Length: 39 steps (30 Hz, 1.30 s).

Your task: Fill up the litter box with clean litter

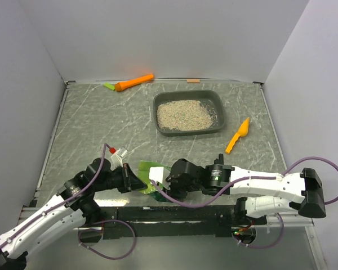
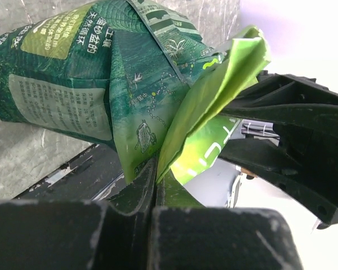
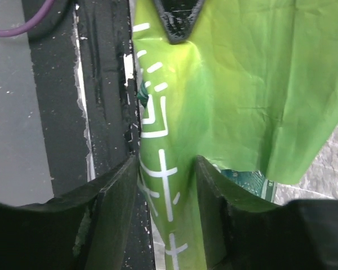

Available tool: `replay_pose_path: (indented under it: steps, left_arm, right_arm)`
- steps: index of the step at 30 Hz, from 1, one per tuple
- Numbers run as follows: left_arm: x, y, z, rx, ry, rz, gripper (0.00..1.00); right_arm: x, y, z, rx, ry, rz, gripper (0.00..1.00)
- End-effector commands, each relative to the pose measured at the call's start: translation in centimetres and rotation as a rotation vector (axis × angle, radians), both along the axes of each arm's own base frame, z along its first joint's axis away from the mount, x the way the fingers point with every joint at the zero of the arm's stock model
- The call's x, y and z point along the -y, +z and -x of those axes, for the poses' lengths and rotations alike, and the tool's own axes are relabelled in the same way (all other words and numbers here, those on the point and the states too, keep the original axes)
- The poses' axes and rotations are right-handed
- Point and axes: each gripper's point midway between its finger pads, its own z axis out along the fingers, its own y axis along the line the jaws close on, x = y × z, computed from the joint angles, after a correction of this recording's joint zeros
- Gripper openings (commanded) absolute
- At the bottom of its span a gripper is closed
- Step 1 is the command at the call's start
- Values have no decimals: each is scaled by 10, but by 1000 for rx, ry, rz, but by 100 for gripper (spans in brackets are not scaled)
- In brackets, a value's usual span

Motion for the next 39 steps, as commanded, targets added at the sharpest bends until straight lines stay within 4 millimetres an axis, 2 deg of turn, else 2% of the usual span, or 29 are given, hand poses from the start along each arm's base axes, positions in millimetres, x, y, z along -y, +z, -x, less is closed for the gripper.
replay_pose_path:
  steps: [1, 3, 4, 6, 7, 9, 10, 12, 14, 16, 18, 20, 21, 24, 27, 28, 31, 34, 39]
  left_arm:
    - [-5, -3, -2, -12, 13, -49, 1]
    - [-4, 1, -2, -3, 8, -50, 1]
    - [-4, 7, -3, 10, 7, -45, 1]
    - [-4, 14, -6, 42, 3, -54, 1]
    - [-6, 26, -10, 85, 11, -62, 1]
    - [-8, 38, -17, 132, 21, -82, 4]
    - [-10, 58, -26, 209, 42, -86, 10]
    - [-14, 73, -31, 261, 54, -111, 14]
    - [-15, 107, -35, 381, 45, -77, 21]
    - [-12, 131, -35, 483, 9, -45, 29]
    - [-4, 154, -28, 580, -54, 29, 33]
    - [6, 159, -19, 651, -150, 76, 36]
    - [15, 169, -10, 699, -229, 138, 37]
    - [29, 153, -3, 701, -344, 156, 36]
    - [35, 133, -14, 719, -350, 106, 37]
    - [37, 133, -16, 738, -352, 102, 37]
    - [42, 128, -19, 795, -367, 79, 41]
    - [52, 121, -14, 838, -435, 74, 46]
    - [82, 108, 3, 945, -547, 59, 52]
  right_arm:
    - [21, -29, 2, -19, -33, 130, 41]
    - [27, -35, 0, -15, -48, 170, 30]
    - [28, -37, 0, -15, -51, 183, 18]
    - [31, -39, -2, -10, -57, 201, 5]
    - [34, -41, -1, -14, -60, 217, 0]
    - [36, -41, 1, -22, -54, 230, 0]
    - [38, -41, 1, -24, -60, 237, 0]
    - [37, -36, 1, -26, -62, 223, 0]
    - [37, -28, 1, -27, -66, 206, 0]
    - [37, -24, 2, -60, -58, 187, 0]
    - [38, -17, 2, -96, -56, 172, 0]
    - [40, -5, 1, -160, -55, 138, 0]
    - [40, -1, 0, -177, -58, 123, 0]
    - [43, 16, -12, -224, -100, 55, 0]
    - [41, 31, -11, -282, -92, -6, 0]
    - [41, 33, -9, -292, -87, -15, 0]
    - [40, 33, -9, -341, -93, -31, 0]
    - [38, 33, -7, -384, -94, -50, 0]
    - [36, 29, -8, -411, -110, -75, 0]
